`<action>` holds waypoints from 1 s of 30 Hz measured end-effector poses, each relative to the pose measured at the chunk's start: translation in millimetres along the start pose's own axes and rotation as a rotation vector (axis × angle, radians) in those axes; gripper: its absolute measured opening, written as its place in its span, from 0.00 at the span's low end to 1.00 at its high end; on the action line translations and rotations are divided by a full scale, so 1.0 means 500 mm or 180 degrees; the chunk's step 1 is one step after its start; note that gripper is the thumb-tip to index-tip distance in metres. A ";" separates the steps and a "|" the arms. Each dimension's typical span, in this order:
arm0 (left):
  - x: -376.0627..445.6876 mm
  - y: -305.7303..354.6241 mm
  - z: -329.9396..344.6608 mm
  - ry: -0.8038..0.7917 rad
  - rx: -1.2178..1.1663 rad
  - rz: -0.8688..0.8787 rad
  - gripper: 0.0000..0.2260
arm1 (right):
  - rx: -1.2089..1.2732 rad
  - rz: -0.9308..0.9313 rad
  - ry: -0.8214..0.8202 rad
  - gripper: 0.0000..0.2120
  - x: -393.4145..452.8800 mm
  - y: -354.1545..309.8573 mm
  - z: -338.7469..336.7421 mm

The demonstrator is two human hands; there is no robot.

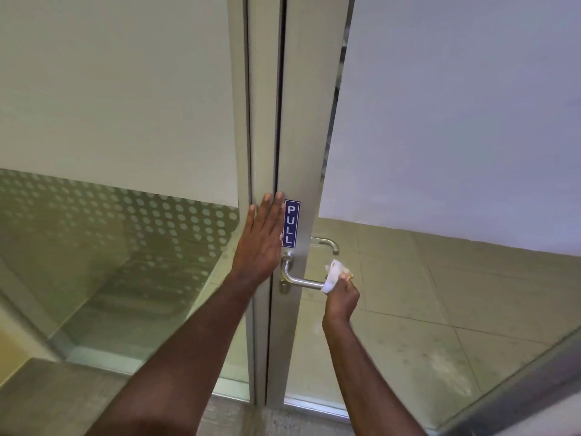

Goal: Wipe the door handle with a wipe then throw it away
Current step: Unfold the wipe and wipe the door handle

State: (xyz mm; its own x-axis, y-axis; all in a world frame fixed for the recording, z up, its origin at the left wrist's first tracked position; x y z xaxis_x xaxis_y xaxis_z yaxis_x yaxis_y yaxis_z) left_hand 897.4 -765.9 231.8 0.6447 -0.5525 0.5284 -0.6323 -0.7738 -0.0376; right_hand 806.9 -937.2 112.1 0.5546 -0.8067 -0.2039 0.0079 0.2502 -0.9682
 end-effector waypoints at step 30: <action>-0.099 -0.005 -0.047 -0.0324 -0.0751 0.0324 0.29 | 0.1028 0.1268 -0.2192 0.17 -0.198 0.005 0.063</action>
State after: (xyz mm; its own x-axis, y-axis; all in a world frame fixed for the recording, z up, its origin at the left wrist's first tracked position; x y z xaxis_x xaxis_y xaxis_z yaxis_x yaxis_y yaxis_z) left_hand 856.6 -729.4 225.6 0.6049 -0.6613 0.4436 -0.7710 -0.6257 0.1187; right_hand 778.5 -839.9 134.4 0.9470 -0.1477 -0.2852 -0.1162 0.6703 -0.7329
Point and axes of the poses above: each hand's wrist, its own x-axis towards the middle knuckle, its own z-axis out of the palm, y = z × x, the point moved 4 cm from there along x, towards the middle knuckle, and after that the axes turned 6 degrees about -y, right-handed, at the moved point
